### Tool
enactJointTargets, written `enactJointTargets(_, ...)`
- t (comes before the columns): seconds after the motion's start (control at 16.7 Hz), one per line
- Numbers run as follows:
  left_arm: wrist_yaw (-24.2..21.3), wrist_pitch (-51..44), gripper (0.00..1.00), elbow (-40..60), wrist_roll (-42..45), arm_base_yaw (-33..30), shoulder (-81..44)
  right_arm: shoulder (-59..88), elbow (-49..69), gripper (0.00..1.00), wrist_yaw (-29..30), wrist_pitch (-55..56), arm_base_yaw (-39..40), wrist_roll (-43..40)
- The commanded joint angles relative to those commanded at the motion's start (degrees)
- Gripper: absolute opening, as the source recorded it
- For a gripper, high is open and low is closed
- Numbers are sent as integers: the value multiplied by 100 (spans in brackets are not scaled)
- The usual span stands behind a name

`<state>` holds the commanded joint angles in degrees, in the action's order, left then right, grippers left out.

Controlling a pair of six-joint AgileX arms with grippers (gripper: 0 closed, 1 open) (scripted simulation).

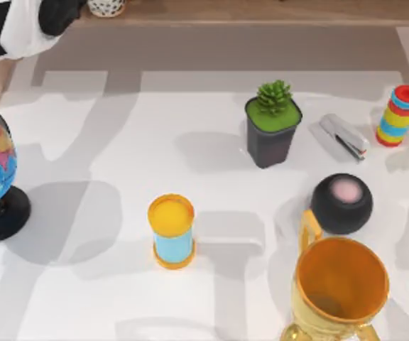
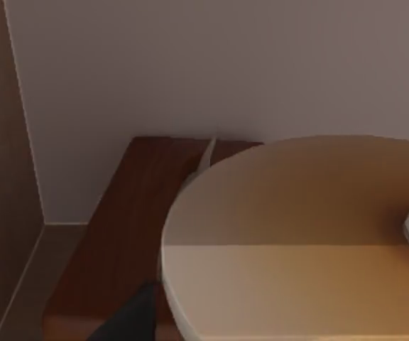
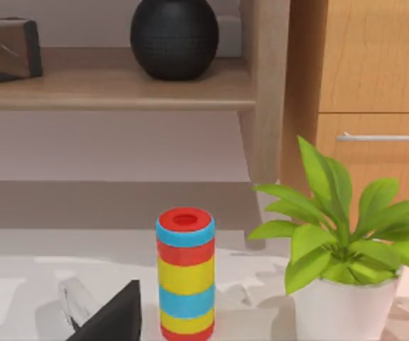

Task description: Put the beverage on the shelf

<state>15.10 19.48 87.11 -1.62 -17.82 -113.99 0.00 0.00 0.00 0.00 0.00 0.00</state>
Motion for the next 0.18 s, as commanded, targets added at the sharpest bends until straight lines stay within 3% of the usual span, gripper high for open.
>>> enactJointTargets(0.18,0,0,100,0,0,0,0,0,0,100,0,0,0,0)
